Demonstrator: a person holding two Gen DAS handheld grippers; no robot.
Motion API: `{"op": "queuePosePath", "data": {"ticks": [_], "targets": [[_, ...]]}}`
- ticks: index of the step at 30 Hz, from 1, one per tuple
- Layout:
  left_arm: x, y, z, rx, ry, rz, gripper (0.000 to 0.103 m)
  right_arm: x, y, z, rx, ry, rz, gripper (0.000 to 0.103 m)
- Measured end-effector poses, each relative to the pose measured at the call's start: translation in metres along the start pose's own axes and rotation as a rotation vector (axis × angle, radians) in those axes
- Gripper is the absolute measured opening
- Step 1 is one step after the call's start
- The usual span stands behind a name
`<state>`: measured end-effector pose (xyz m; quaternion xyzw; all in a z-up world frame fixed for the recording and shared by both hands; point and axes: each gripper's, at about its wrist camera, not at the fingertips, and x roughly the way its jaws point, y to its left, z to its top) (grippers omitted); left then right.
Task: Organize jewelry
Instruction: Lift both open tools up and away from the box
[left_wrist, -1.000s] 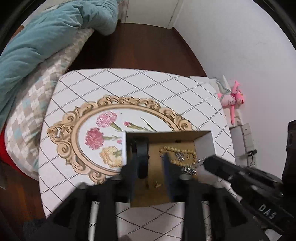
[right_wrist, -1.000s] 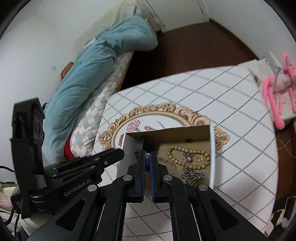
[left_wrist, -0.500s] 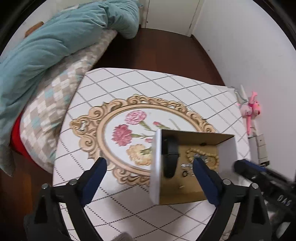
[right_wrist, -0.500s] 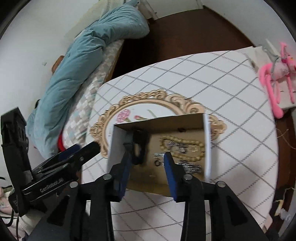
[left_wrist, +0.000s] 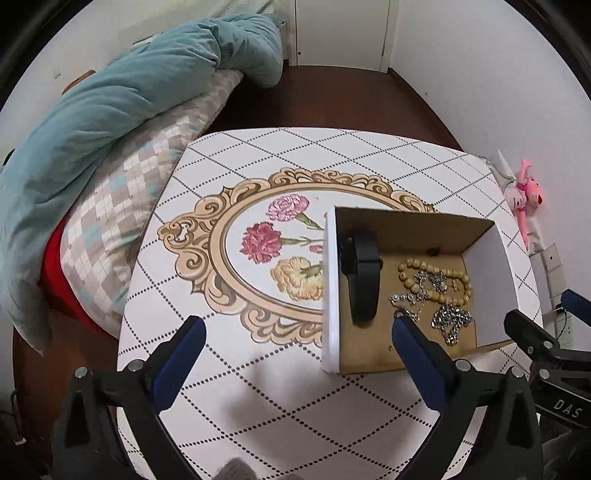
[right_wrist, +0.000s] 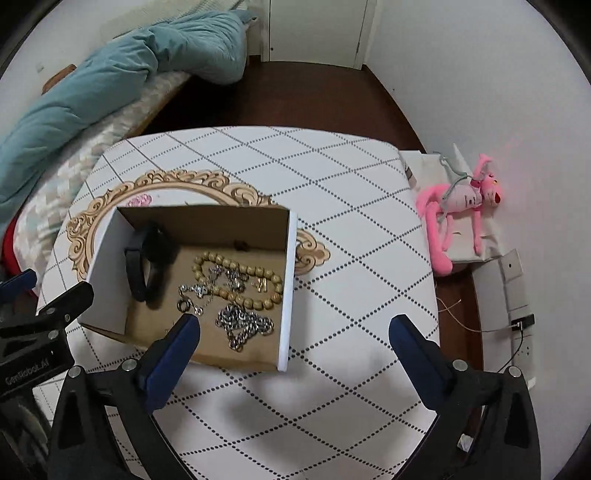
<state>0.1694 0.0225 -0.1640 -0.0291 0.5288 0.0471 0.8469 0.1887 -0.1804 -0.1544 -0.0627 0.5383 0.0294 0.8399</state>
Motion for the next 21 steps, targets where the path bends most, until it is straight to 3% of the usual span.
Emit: {"op": "queuePosePath", "data": {"ticks": [10, 21], "targets": [[-0.031, -0.008, -0.006, 0.002, -0.047, -0.009, 0.103, -0.020, -0.003, -0.009, 0.029, -0.038, 0.010, 0.103], [-0.121, -0.010, -0.020, -0.002, -0.187, -0.003, 0.103, -0.114, -0.014, -0.027, 0.065, -0.188, 0.001, 0.103]]}}
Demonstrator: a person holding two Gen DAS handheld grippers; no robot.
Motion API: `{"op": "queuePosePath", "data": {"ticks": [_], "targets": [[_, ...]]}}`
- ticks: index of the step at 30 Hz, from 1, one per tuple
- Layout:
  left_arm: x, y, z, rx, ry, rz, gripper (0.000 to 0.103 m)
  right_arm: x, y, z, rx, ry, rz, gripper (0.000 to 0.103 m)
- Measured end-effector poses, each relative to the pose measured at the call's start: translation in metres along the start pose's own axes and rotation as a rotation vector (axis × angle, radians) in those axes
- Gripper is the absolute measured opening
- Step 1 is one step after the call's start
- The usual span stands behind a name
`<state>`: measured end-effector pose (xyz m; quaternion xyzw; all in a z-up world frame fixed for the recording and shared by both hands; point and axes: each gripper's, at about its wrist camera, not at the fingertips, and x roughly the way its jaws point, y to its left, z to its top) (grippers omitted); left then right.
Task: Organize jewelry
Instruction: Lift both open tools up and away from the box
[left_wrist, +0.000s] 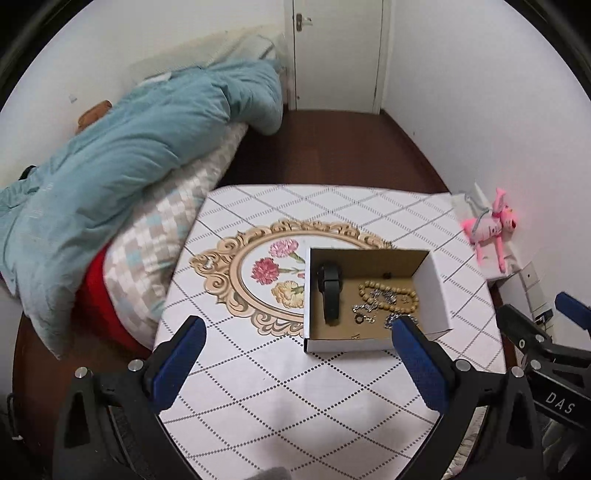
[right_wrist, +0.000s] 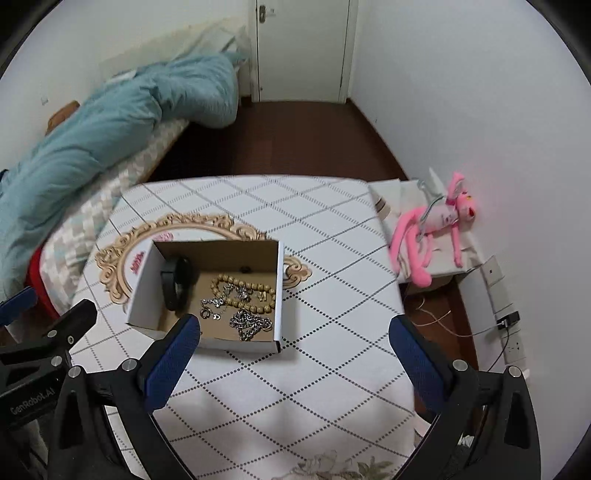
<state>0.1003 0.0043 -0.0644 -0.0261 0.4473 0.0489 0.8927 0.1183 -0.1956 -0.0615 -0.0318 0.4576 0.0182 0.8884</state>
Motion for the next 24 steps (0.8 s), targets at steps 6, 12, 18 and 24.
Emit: {"op": "queuePosePath", "data": {"ticks": [6, 12, 18, 24], "targets": [[-0.053, 0.000, 0.002, -0.009, -0.066, -0.006, 0.103, -0.060, -0.007, -0.005, 0.013, -0.080, 0.006, 0.103], [-0.092, 0.005, 0.000, -0.028, -0.101, -0.026, 0.103, -0.111, -0.010, -0.011, 0.024, -0.146, 0.020, 0.103], [-0.116, 0.006, -0.006, -0.021, -0.110, -0.032, 0.103, -0.149, -0.009, -0.015, 0.018, -0.199, 0.002, 0.103], [-0.129, 0.010, -0.007, -0.021, -0.106, -0.024, 0.103, -0.171, -0.006, -0.014, 0.007, -0.217, 0.015, 0.103]]}}
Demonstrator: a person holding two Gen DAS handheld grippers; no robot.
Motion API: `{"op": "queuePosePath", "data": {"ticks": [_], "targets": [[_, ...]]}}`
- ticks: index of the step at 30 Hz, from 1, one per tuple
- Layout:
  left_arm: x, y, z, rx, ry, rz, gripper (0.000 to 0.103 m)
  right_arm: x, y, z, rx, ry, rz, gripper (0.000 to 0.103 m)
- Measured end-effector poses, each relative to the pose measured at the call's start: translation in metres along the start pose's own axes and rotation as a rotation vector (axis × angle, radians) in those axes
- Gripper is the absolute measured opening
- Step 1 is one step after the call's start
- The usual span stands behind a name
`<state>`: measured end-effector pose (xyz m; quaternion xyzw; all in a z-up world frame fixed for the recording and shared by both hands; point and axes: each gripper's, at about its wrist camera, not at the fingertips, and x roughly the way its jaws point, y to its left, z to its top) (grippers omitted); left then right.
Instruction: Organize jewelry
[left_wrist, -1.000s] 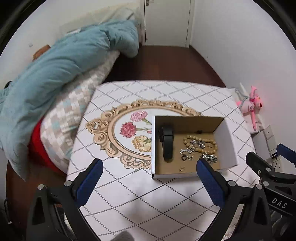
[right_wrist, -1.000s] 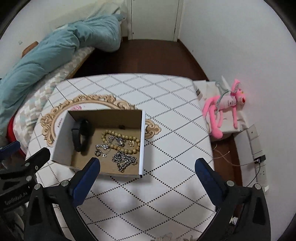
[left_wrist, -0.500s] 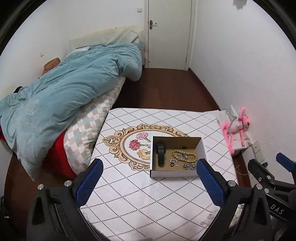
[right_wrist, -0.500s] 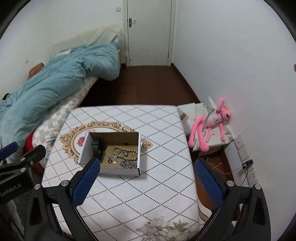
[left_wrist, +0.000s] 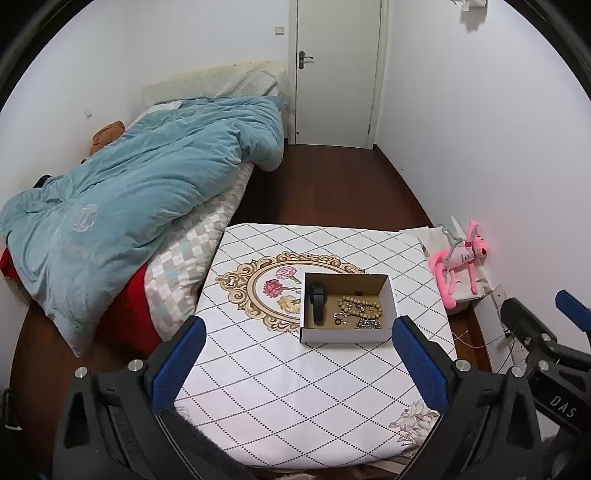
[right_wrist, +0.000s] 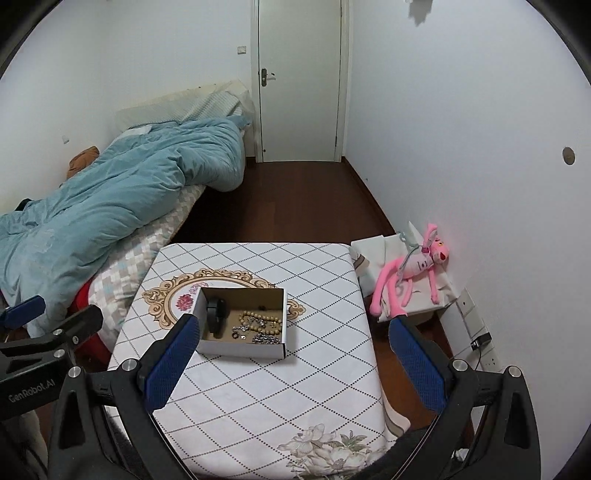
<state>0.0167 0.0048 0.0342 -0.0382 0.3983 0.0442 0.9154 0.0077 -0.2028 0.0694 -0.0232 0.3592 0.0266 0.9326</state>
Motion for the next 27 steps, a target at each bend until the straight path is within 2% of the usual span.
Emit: {"op": "queuePosePath", "data": {"ticks": [10, 27], "targets": [[0.005, 0.000, 0.005, -0.006, 0.048, -0.005, 0.103, -0.003, 0.001, 0.007, 0.002, 0.027, 0.011, 0.103], [0.059, -0.011, 0.023, 0.008, 0.174, 0.021, 0.103, 0.062, -0.002, 0.027, 0.001, 0.139, -0.002, 0.103]]}}
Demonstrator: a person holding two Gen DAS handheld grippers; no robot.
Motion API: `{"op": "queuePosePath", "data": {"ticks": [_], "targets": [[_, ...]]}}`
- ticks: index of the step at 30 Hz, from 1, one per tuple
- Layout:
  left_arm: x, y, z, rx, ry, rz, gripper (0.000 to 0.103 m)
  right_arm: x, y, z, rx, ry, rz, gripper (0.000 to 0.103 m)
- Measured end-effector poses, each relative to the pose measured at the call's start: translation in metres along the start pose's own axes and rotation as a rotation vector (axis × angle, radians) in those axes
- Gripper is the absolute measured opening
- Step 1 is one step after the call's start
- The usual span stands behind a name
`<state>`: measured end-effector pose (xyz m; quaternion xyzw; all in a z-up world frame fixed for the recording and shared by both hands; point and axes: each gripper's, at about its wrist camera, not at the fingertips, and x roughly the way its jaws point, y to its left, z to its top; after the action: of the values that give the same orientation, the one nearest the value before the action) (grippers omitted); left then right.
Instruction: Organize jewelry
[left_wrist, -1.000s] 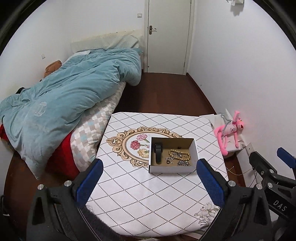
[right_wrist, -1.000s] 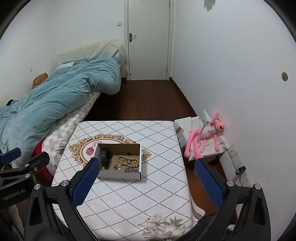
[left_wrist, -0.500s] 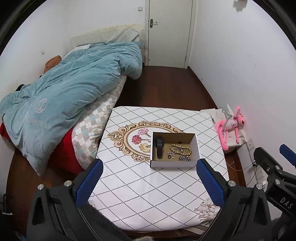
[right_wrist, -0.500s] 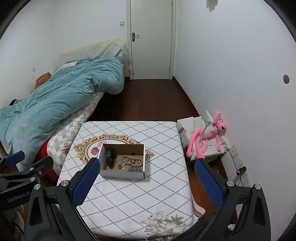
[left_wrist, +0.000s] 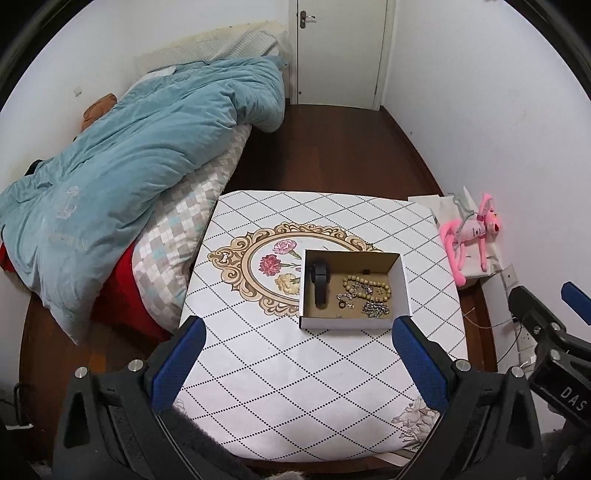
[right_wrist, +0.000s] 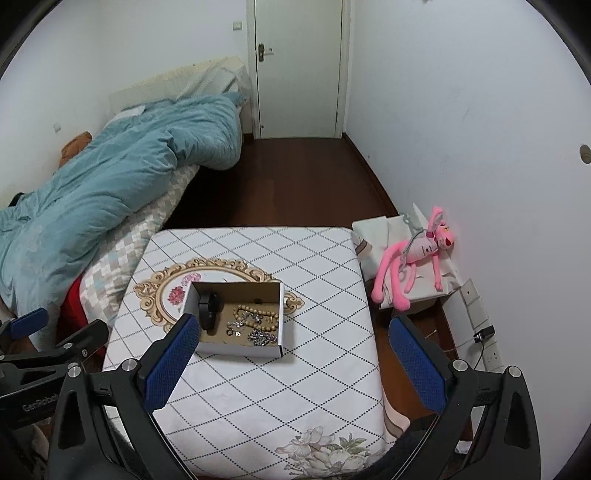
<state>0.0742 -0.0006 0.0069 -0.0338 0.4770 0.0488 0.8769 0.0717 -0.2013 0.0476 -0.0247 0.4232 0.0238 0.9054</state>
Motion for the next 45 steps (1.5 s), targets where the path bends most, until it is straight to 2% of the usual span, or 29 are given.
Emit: {"op": "queuePosePath", "data": {"ticks": [13, 45], "targets": [[0.023, 0.001, 0.008, -0.004, 0.047, 0.017, 0.103, 0.041, 0.002, 0.007, -0.019, 0.094, 0.002, 0.103], [0.035, 0.007, 0.005, -0.001, 0.065, 0.020, 0.103, 0.054, 0.011, 0.005, -0.063, 0.149, -0.001, 0.103]]}}
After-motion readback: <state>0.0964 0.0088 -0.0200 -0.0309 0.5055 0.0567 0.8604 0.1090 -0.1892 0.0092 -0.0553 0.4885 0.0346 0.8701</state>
